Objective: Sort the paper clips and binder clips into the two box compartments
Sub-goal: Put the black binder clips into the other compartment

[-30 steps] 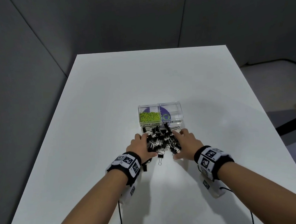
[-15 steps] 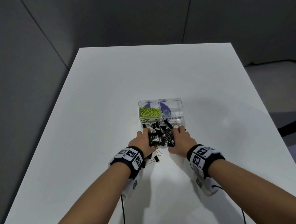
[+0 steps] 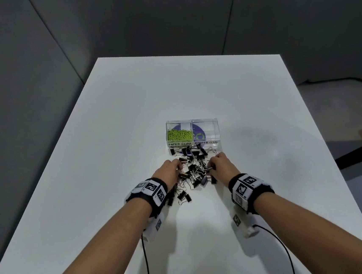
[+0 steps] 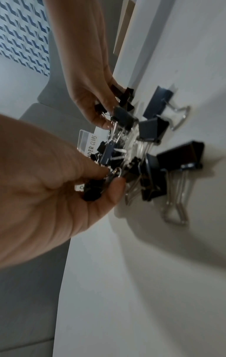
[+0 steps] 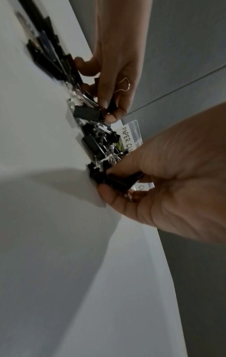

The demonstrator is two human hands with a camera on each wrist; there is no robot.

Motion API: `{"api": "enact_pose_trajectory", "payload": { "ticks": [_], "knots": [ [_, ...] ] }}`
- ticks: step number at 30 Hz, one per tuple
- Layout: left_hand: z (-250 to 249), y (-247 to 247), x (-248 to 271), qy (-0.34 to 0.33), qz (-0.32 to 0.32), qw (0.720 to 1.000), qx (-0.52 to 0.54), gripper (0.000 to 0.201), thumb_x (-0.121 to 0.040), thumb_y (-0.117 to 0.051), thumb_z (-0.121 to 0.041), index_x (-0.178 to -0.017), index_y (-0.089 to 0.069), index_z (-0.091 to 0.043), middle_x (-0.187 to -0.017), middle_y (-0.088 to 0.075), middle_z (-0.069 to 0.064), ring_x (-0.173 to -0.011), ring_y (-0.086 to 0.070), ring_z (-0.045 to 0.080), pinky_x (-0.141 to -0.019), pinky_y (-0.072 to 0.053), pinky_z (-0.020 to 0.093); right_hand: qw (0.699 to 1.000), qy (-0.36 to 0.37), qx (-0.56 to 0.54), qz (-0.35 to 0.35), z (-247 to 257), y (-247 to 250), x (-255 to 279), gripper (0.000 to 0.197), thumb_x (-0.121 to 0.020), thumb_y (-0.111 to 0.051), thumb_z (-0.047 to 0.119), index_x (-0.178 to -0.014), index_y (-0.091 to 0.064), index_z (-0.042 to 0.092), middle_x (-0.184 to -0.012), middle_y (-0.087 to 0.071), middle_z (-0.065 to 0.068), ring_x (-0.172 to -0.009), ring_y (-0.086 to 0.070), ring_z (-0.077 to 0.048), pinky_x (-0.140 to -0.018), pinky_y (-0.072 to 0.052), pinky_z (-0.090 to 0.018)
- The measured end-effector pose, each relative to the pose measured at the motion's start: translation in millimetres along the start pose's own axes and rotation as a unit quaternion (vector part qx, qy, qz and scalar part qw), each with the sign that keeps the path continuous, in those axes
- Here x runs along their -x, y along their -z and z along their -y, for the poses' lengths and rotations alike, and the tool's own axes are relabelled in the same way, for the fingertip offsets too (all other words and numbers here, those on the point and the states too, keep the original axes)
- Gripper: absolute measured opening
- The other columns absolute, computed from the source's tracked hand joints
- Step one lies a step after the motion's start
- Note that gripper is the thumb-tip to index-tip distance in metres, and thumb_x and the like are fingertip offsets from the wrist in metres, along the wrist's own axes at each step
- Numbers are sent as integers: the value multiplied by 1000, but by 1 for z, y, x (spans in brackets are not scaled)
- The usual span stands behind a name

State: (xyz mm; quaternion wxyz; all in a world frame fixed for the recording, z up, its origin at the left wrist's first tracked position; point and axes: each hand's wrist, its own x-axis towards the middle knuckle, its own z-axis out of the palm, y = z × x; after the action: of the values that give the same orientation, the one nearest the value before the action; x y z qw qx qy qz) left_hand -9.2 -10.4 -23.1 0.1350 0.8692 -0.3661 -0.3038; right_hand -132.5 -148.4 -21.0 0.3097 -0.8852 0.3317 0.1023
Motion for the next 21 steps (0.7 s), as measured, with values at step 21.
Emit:
{"api": "enact_pose_trajectory", "payload": {
  "ticks": [21],
  "knots": [
    [-58, 88, -38, -80, -37, 996, 13, 37, -99, -40, -13, -135, -40, -11, -132, -54, 14, -113, -57, 28, -94, -46, 36, 995, 59, -57, -60, 45, 80, -67, 22, -88, -51, 3, -105, -66, 0, -111, -63, -16, -94, -57, -25, -78, -41, -24]
  ]
}}
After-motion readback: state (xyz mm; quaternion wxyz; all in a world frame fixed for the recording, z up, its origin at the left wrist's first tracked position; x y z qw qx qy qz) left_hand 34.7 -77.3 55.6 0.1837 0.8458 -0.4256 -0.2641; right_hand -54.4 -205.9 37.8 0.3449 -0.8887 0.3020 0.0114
